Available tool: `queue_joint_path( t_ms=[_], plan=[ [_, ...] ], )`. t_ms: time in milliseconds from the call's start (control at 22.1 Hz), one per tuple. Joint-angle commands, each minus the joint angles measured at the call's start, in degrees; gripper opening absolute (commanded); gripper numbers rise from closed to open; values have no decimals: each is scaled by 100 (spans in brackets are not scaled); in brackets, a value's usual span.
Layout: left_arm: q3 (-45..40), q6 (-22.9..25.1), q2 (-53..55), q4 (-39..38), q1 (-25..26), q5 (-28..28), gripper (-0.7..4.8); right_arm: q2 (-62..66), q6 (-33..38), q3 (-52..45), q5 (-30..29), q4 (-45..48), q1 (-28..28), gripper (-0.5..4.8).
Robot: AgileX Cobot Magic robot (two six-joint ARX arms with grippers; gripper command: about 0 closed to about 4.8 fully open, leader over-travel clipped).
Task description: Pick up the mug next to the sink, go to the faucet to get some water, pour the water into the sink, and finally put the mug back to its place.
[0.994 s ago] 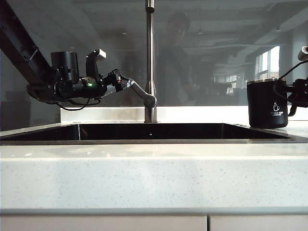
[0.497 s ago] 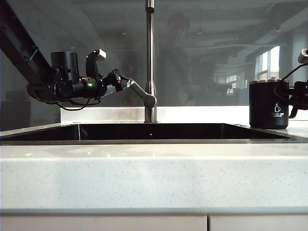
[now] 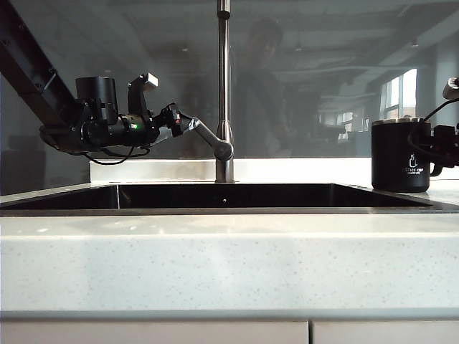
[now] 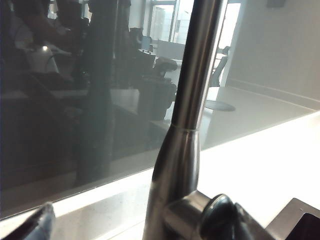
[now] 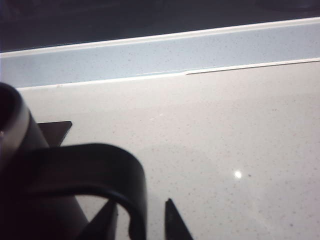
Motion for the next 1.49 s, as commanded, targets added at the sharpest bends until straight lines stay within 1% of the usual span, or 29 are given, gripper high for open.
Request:
queue_joint_path(
  t_ms=[45,181,271,361,452,768,858,994,1084,1130,1175,1220,1356,1446,1491],
  plan=[
    [13,7,-13,31,4,-28,458,-42,-4,22,-24,15,2,146],
    [13,7,-13,33,4,-28,458,-77,20,-11,-22,15,2,148],
    [13,7,-13,31,4,-31,458,-160,26,-114,94,42,2,148],
    [13,7,-13,31,4,-28,458,-374,37,-358,299,63,-2,149],
    [13,7,-11,33,4,-28,458,-592,42,-605,321,81,-2,149],
    [13,7,-11,31,4,-28,458,-1209,527,-1137,345,247,-2,149],
    [13,7,-11,13,4,-28,458,-1521,535,-1375,361,295,11,149],
    [13,7,-11,-15,4,-28,458,-1930,822,-1681,356,319,11,149],
    [13,7,-11,-15,4,-31,458,-2177,968,-1878,225,321,13,146],
    [13,7,-11,-20,4,-28,458,-2402,1060,-2050,11,317,13,91],
    [13,7,-11,-31,4,-28,458,-2509,1078,-2133,-98,317,13,54],
    [13,7,-11,-52,4,-31,458,-2752,1099,-2319,-407,317,15,-7],
    [13,7,-11,-170,4,-28,458,-3182,1362,-2656,-857,321,13,-7],
    [13,7,-11,-232,4,-26,458,-3265,1357,-2706,-1150,321,13,-6],
    [13,7,-11,-256,4,-28,458,-3248,1357,-2706,-1141,313,13,-6]
  ],
)
